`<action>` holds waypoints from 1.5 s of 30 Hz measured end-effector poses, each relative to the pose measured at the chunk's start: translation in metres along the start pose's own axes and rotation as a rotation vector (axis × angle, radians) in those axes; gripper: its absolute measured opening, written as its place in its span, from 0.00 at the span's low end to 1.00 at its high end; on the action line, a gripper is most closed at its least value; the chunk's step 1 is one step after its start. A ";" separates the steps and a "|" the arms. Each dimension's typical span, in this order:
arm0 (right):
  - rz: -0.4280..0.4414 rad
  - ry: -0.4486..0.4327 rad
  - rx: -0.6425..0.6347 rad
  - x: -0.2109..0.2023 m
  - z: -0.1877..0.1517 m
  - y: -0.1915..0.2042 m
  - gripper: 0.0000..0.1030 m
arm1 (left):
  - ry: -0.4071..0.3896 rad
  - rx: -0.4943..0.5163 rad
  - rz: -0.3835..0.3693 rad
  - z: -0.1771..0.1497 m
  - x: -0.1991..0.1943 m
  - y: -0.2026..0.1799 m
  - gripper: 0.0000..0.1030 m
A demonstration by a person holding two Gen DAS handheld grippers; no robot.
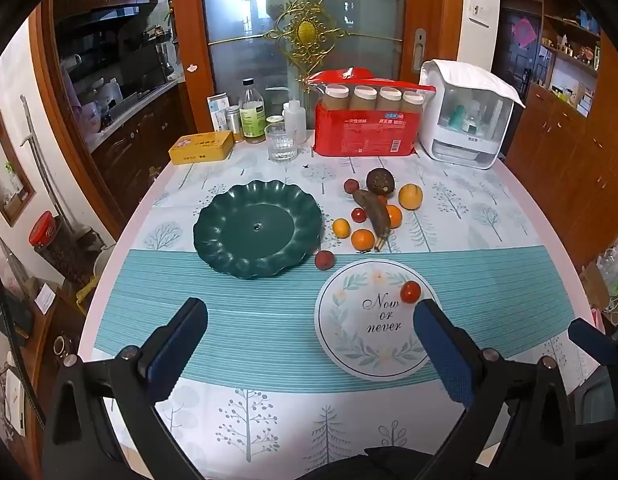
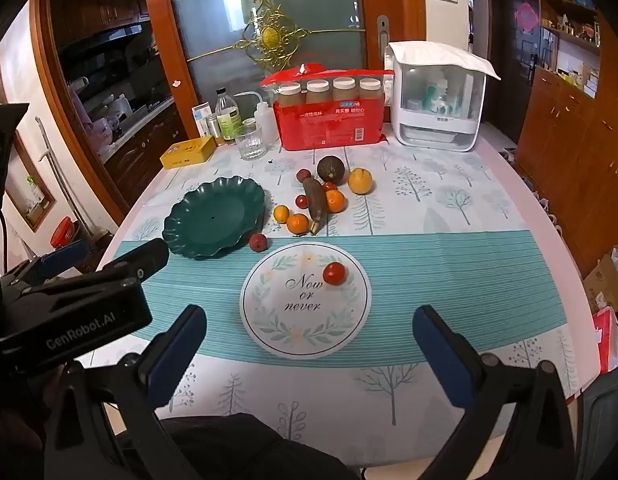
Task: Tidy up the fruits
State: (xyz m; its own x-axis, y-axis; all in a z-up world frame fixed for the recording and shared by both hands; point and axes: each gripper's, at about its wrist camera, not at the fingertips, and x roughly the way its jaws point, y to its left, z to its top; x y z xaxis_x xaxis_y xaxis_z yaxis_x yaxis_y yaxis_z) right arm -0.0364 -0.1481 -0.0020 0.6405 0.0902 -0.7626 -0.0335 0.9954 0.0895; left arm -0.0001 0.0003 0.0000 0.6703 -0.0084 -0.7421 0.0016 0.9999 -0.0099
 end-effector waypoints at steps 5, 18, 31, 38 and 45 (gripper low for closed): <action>0.002 0.001 0.001 0.001 0.000 0.000 1.00 | 0.002 0.006 0.000 0.000 -0.001 0.003 0.99; 0.005 0.004 0.001 0.006 0.003 -0.004 1.00 | 0.006 0.010 0.020 -0.001 0.001 0.001 0.99; 0.004 0.012 0.004 0.014 0.007 -0.011 1.00 | 0.008 0.009 0.014 -0.002 0.006 0.004 0.99; 0.005 0.014 0.005 0.018 0.010 -0.015 1.00 | 0.010 0.009 0.015 0.000 0.006 0.004 0.99; 0.010 0.019 0.007 0.007 0.012 -0.015 1.00 | 0.012 0.011 0.015 0.001 0.006 0.004 0.99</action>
State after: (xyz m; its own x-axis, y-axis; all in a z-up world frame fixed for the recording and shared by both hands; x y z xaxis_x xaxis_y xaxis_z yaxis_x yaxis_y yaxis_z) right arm -0.0222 -0.1631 -0.0015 0.6256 0.1012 -0.7736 -0.0345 0.9942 0.1021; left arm 0.0047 0.0042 -0.0044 0.6614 0.0070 -0.7500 -0.0008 1.0000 0.0087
